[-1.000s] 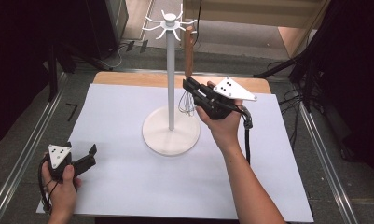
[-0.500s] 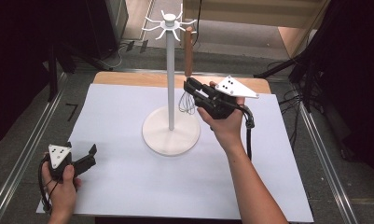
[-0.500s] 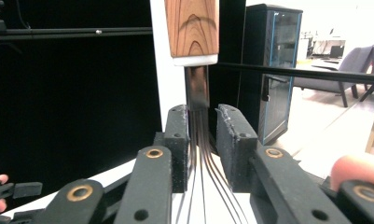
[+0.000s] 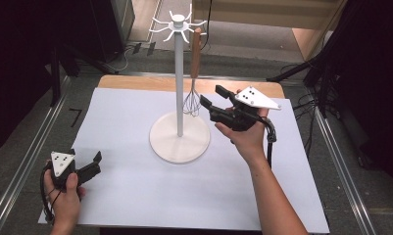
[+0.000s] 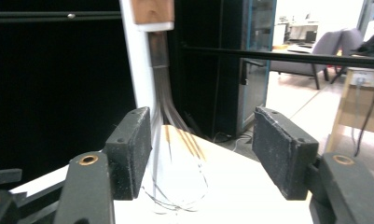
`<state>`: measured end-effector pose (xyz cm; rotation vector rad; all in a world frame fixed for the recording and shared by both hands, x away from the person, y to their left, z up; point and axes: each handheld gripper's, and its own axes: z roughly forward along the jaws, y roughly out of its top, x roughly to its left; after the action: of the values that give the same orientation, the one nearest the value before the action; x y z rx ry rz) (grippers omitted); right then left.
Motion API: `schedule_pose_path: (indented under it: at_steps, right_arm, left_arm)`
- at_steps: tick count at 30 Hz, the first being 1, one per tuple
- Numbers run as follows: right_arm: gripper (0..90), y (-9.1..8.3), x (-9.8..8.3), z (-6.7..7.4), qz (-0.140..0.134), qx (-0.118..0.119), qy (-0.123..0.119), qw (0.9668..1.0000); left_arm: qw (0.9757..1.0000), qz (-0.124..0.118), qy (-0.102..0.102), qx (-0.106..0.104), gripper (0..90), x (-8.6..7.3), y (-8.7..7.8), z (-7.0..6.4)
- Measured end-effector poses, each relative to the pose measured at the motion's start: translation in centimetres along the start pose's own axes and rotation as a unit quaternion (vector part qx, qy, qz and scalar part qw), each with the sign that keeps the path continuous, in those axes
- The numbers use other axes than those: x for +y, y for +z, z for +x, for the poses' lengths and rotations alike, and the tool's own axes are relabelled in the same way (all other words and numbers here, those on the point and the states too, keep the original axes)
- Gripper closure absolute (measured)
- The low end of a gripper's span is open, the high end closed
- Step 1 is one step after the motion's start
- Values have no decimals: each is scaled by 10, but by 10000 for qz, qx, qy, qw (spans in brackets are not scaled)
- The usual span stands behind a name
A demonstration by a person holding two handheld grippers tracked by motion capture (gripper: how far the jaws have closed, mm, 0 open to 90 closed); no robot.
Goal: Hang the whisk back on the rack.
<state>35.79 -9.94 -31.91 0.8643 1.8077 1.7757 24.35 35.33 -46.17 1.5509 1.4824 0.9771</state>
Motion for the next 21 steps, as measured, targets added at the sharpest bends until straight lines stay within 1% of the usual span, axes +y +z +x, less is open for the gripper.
schedule_pose_path:
  at_steps: [3, 4, 6, 8, 11, 12, 14, 16, 18, 19, 21]
  right_arm:
    - [360, -6, -4, -5, 10, -77, 54, 10000]
    - [350, -10, -5, -6, -13, -149, 17, 9999]
    - [326, -14, -7, -8, 68, -216, 19, 9997]
    - [310, -20, -10, -10, -9, -310, 17, 9995]
    - [267, -28, -15, -14, 92, -430, 14, 9990]
    - [265, -30, -16, -16, 112, -465, 14, 9989]
    - [245, -36, -20, -19, 106, -508, 46, 9986]
    - [247, -38, -21, -21, 105, -524, 73, 9985]
    - [246, -45, -28, -25, 182, -681, 111, 9974]
    - [244, -46, -30, -26, 151, -730, 117, 9971]
    - [245, -48, -35, -28, 215, -821, 84, 9964]
  left_arm:
    - [10000, 6, 3, 6, 142, 0, 0, 0]
    - [10000, 5, 9, 5, 142, 0, 0, 0]
    - [10000, 0, 4, 8, 142, 0, 0, 0]
    - [10000, 5, 14, 7, 142, 0, 0, 0]
    - [10000, 6, 14, 8, 142, 0, 0, 0]
    - [10000, 5, 13, 7, 142, 0, 0, 0]
    - [10000, 1, 8, 11, 142, 0, 0, 0]
    - [10000, 7, 6, 7, 142, 0, 0, 0]
    - [10000, 6, -2, 2, 142, 0, 0, 0]
    - [10000, 7, -5, 1, 143, 0, 0, 0]
    - [10000, 8, -6, 0, 143, 0, 0, 0]
